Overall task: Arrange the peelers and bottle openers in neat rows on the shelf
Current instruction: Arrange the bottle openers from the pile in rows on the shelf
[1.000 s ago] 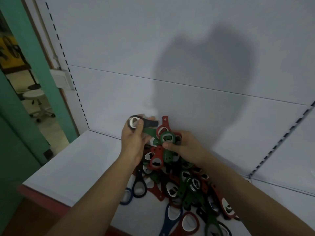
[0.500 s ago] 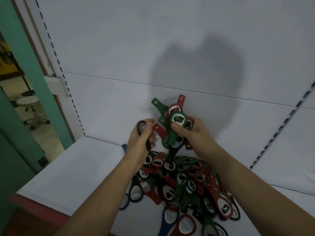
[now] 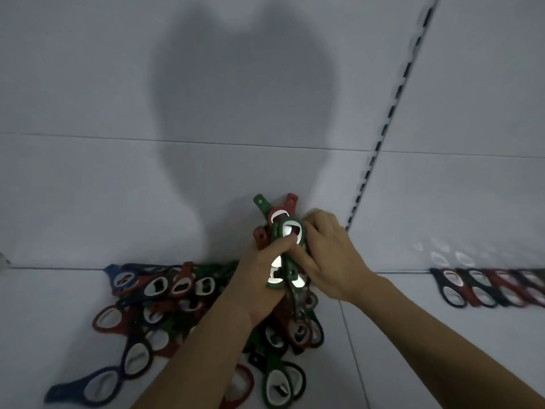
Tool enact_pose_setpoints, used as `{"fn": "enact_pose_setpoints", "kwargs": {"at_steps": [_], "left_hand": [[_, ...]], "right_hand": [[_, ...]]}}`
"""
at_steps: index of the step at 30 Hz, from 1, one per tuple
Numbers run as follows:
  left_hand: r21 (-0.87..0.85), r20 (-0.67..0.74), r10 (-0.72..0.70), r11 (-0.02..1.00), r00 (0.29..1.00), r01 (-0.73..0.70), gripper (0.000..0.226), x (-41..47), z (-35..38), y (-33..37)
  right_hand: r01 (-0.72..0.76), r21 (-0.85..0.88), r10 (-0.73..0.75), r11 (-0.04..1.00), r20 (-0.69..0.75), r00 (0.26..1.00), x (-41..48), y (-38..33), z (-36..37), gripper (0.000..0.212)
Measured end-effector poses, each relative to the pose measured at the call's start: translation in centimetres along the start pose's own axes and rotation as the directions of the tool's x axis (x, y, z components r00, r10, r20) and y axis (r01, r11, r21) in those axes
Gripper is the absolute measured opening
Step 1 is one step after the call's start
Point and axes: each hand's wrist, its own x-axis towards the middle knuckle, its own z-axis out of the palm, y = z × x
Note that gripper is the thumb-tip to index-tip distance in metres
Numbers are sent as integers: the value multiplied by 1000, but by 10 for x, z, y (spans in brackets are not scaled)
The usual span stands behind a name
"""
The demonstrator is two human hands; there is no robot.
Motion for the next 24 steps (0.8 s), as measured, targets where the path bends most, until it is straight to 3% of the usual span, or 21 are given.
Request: {"fn": "enact_pose_setpoints", "kwargs": {"at_steps": [2,4,7,10,15,18,21,24], "left_hand": [[68,47,-19,998,999,16,48,11,14,-20],[142,95,-42,989,995,28,53,20,28,-40],[296,140,-100,954,985,54,38,36,45,-73],[321,116,-174,938,978,129,34,55,67,-106],[323,38,-191,931,981,169,28,86,106,-164],[335,-76,-186,921,980,201,40,103,118,-188],[346,-110,-173,917,979,200,37,116,123,-205],[330,-95,-163,926,982,186,55,127,124,-219]], "right_hand": [[-36,-37,39,999,68,997,-21,24,-8,71],[-127,145,112,981,107,988,-41,49,-20,64],[-289,494,264,820,121,957,-66,86,-40,35],[-340,604,361,721,91,928,-92,123,-57,14],[-401,733,456,549,140,879,-131,195,-87,12],[-404,810,560,426,115,821,-155,239,-99,19],[-414,800,604,435,82,793,-171,281,-107,22],[-409,754,523,514,103,846,-177,302,-105,23]]}}
